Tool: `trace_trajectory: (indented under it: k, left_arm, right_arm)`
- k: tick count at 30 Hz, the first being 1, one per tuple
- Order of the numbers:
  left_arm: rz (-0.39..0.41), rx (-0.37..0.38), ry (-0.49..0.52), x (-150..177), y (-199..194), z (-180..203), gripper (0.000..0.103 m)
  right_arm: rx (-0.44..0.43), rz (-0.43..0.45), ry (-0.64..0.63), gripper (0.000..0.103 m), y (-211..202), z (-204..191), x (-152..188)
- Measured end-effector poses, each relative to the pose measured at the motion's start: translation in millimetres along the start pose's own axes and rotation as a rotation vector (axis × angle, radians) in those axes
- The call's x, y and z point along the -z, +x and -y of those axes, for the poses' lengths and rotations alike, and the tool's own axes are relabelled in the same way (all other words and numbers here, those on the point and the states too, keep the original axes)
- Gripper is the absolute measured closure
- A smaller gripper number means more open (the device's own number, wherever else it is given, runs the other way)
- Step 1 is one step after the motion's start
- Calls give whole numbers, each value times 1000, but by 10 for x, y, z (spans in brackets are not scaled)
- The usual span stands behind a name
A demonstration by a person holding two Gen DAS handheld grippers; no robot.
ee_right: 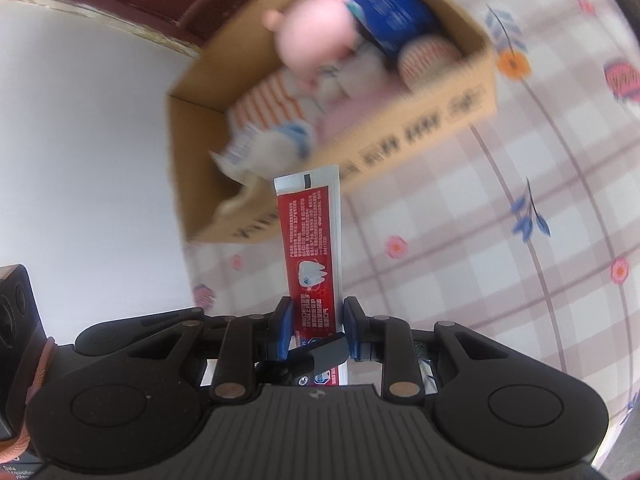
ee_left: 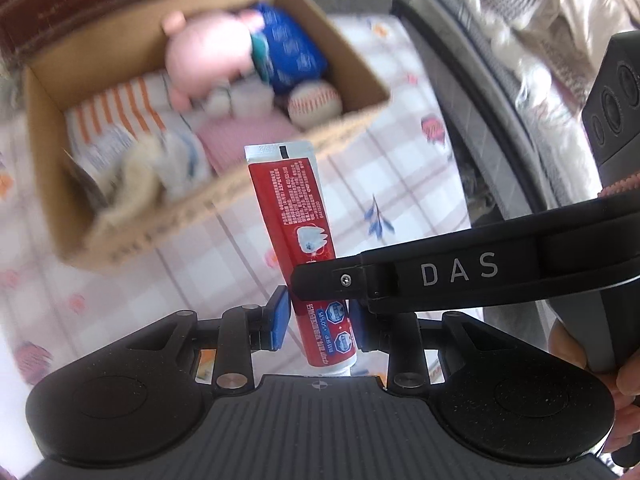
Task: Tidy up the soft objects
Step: 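Lift the toothpaste tube with both grippers and lower it into the box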
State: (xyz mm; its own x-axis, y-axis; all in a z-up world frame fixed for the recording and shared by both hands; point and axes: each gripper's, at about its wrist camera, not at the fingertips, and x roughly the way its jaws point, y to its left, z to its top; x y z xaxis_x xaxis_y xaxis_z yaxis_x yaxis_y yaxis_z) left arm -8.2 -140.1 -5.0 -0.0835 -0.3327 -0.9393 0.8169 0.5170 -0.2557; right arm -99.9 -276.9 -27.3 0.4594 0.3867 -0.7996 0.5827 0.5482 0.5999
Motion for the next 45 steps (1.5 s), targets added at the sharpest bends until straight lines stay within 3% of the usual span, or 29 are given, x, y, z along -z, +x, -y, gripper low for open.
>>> trace_trajectory:
  k: [5,11,18,24,30,34,45]
  left_arm:
    - [79,-51,-23,-318,-251,-212,73]
    - [125,-81,-112,-755,-88,-680,73]
    - [93,-84,-229,-1122,369,-1153,73]
    - [54,-73,-314,-1266,683,-1376,73]
    - [42,-76,-360,-1309,817,-1452,72]
    - [45,-95,-348,-1313,802,-1417,63]
    - [62,-163,-337,-1267,596,-1292,50]
  right_arm:
    - [-40,46,-56,73,-113,-370,-311]
    - [-74,51,-134,73,189,-656,-975]
    - [-73,-41,-137,73,845,-598,-1684]
    - [-29,-103,-153,73,1262,-533,-2033]
    - [19,-99,-184,74,1422,-535,-2102]
    - [32,-87,-178,74,1451,-532,-2097]
    - [25,-9,-181,71,1180,-511,-1968]
